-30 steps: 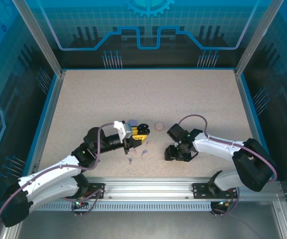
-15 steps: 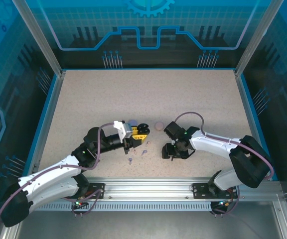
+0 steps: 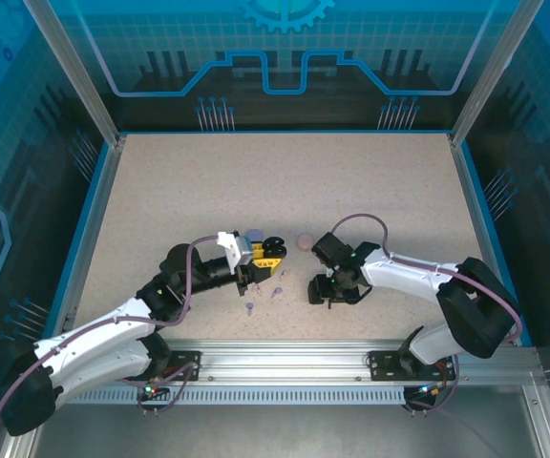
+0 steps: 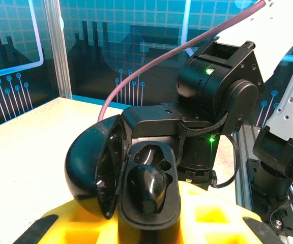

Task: Insert wireless bluetooth earbuds into charging case

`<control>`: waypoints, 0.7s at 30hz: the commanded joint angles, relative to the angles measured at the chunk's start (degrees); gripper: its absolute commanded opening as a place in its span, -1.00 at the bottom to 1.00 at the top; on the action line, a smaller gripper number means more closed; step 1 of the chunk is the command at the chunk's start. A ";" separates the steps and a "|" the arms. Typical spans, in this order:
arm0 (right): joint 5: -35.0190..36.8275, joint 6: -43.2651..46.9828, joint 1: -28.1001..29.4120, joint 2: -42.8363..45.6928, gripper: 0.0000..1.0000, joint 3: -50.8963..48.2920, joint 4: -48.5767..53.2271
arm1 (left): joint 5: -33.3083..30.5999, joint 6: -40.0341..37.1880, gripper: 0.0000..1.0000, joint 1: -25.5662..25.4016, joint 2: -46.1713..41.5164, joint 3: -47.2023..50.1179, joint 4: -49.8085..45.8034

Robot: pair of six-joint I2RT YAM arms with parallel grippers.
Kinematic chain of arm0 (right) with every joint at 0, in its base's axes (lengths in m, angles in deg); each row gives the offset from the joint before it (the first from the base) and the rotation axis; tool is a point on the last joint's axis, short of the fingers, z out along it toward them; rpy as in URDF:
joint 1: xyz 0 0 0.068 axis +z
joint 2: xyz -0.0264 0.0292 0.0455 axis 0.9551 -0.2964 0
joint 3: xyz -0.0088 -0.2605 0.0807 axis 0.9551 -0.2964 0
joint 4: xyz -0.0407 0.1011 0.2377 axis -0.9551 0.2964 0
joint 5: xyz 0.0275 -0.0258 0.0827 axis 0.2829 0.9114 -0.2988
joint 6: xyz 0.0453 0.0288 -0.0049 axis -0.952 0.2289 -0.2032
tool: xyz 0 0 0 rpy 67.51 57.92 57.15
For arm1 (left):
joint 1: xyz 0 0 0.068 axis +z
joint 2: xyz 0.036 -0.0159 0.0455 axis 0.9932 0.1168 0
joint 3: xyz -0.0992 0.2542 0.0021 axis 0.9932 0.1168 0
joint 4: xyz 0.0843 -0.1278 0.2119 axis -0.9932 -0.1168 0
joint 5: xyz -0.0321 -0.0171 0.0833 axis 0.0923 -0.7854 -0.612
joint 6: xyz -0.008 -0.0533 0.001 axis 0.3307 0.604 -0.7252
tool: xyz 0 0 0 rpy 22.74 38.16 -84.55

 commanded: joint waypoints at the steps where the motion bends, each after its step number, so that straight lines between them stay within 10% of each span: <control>1: 3.20 0.98 0.63 -0.55 0.28 2.54 4.27 | -0.96 -0.99 -1.00 -0.31 -1.08 0.34 -0.22; 21: 2.82 -1.15 -1.01 -3.57 -0.14 2.69 5.52 | -0.96 -0.97 -1.00 -0.42 -1.38 0.48 -0.45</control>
